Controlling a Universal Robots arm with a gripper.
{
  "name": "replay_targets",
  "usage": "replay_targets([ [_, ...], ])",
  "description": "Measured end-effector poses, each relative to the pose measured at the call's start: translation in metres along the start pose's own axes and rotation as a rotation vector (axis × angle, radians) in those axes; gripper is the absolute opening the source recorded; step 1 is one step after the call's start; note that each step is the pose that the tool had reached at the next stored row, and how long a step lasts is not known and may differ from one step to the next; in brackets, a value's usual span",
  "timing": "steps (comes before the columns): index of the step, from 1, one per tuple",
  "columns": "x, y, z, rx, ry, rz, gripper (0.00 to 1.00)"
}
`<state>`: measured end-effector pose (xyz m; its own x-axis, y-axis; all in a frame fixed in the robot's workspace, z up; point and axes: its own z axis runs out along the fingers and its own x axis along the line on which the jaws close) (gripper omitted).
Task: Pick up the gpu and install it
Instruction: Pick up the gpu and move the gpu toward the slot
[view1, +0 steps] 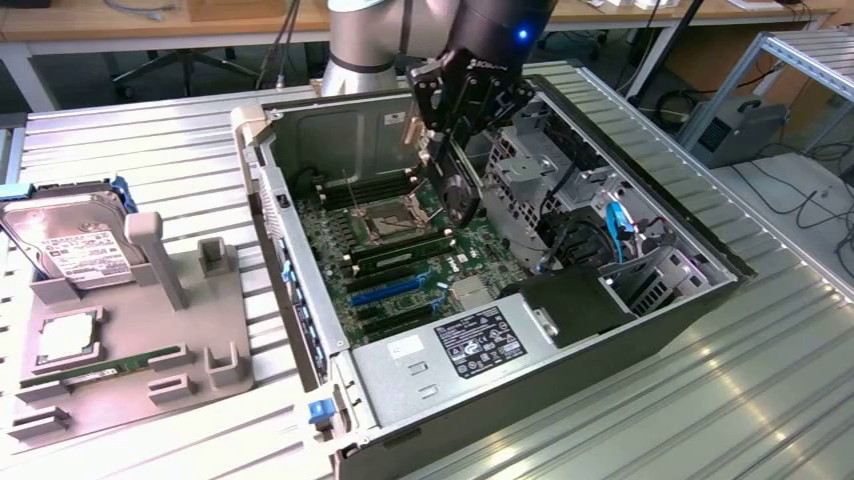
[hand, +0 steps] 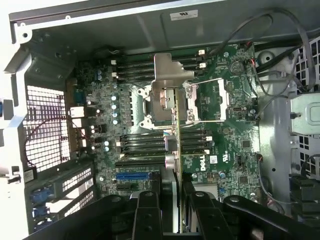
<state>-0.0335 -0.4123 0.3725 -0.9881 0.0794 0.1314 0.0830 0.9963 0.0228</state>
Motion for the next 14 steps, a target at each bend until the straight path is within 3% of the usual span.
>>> replay_targets([
  [14,-0.020,0.0008,0.0113,0.0011,0.0000,0.000,0.27],
])
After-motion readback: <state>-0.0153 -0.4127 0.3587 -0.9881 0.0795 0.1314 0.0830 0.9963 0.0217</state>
